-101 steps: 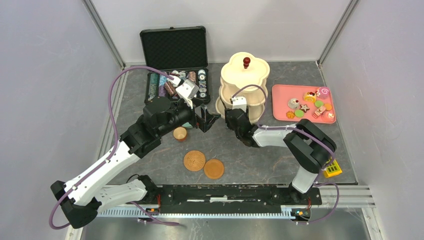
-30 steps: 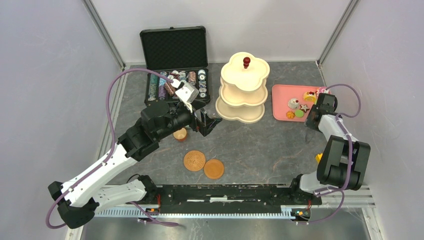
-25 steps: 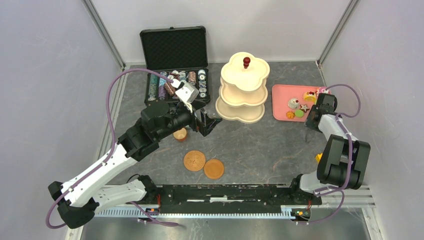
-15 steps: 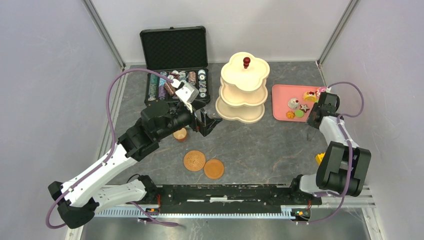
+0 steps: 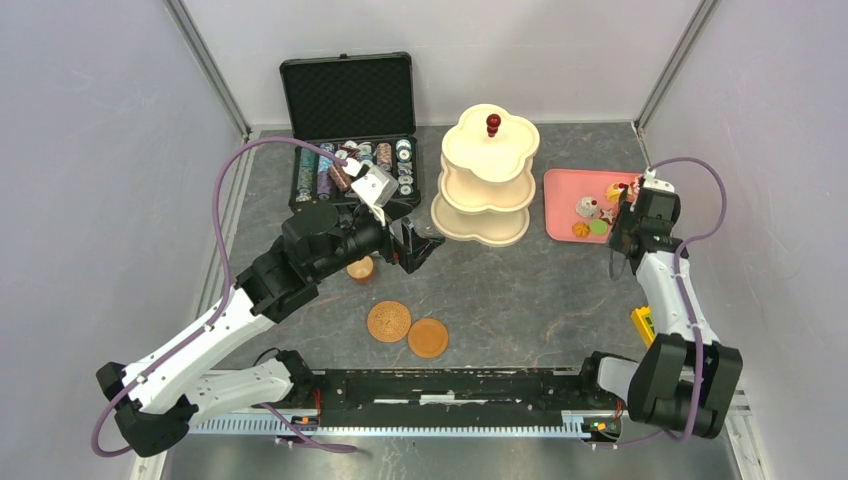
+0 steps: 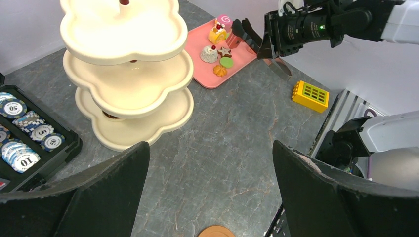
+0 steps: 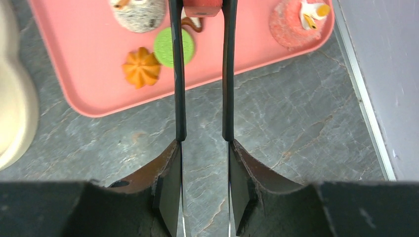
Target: Serve the afternoon tea
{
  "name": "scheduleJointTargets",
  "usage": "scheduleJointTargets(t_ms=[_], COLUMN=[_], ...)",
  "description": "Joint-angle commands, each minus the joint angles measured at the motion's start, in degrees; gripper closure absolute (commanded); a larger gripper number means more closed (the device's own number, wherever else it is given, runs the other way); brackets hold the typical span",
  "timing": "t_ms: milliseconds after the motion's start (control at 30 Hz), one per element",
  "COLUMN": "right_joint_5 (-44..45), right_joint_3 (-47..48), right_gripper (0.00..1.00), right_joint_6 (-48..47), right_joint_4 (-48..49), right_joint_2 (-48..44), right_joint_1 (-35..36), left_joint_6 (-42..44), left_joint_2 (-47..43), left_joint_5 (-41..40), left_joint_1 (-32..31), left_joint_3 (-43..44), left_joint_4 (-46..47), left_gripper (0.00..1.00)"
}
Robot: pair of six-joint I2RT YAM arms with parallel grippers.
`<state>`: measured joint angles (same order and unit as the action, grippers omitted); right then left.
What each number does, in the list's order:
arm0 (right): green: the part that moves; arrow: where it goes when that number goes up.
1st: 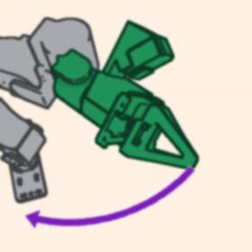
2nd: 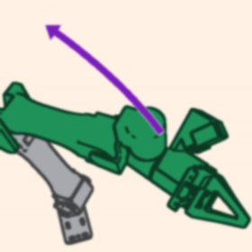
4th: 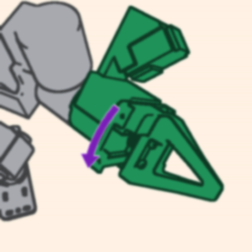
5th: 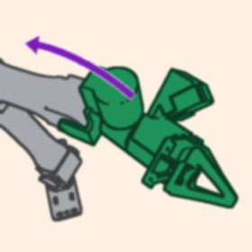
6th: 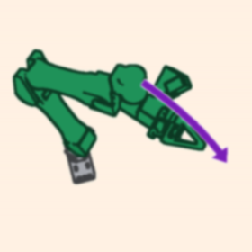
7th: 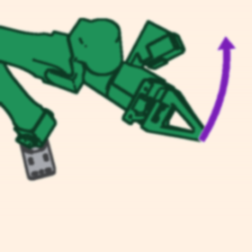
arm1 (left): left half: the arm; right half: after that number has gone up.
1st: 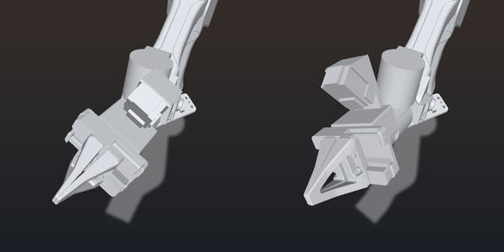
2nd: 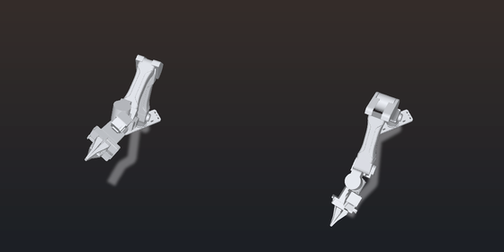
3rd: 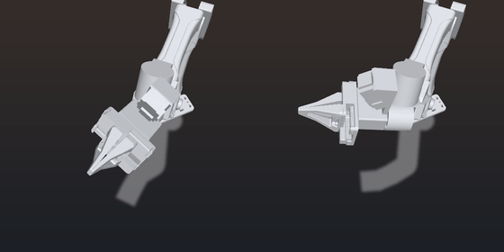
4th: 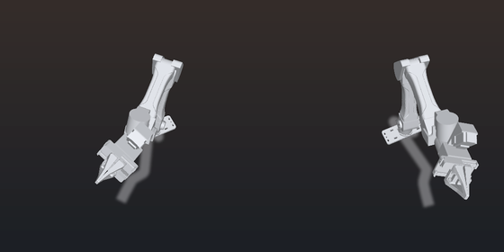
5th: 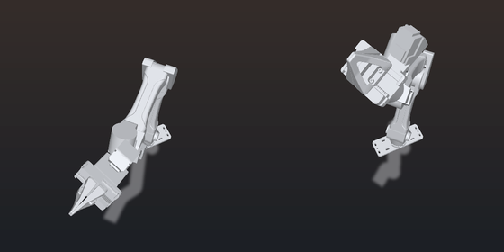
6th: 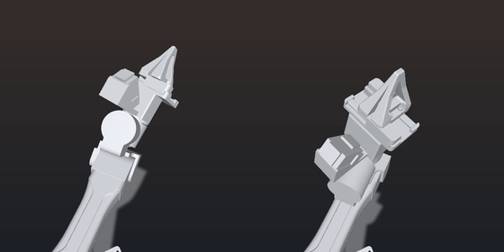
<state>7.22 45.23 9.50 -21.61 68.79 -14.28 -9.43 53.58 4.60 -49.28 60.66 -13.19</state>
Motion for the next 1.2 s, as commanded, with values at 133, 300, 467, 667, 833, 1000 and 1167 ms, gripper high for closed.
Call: scheduleJointTargets(t_ms=[133, 300, 467, 667, 833, 1000, 1167], right_joint_5=[-4.0, -12.4, -21.7, -28.0, -29.7, -33.5, -34.9], right_joint_3=[-0.6, -0.2, -2.5, -9.5, -13.2, -15.3, -17.0], right_gripper=[1.0, 1.0, 1.0, 1.0, 1.0, 1.0, 1.0], right_joint_6=[-1.8, -1.0, 2.7, 8.7, 12.4, 16.6, 20.8], right_joint_4=[0.5, 0.9, 3.2, 13.4, 22.8, 30.2, 36.1], right_joint_2=[-5.5, -6.3, -8.0, -8.2, -4.6, -1.5, 1.7], right_joint_1=[1.8, 4.3, 8.1, 11.4, 13.7, 14.0, 13.9], left_joint_6=[-1.7, -1.6, -1.6, -1.6, -1.6, -1.4, -1.4], left_joint_2=[0.1, 0.3, 0.5, 0.9, 1.4, 1.8, 2.1], left_joint_5=[0.6, 0.6, 0.4, 0.6, 0.2, -0.1, 0.1], left_joint_1=[-0.2, -0.2, -0.1, -0.2, -0.1, -0.1, -0.1], left_joint_3=[0.3, 0.3, 0.3, 0.4, 0.3, 0.3, 0.3], left_joint_4=[2.0, 1.9, 1.9, 1.9, 1.8, 1.6, 1.6], left_gripper=[0.0, 0.0, 0.0, 0.0, 0.0, 0.0, 0.0])
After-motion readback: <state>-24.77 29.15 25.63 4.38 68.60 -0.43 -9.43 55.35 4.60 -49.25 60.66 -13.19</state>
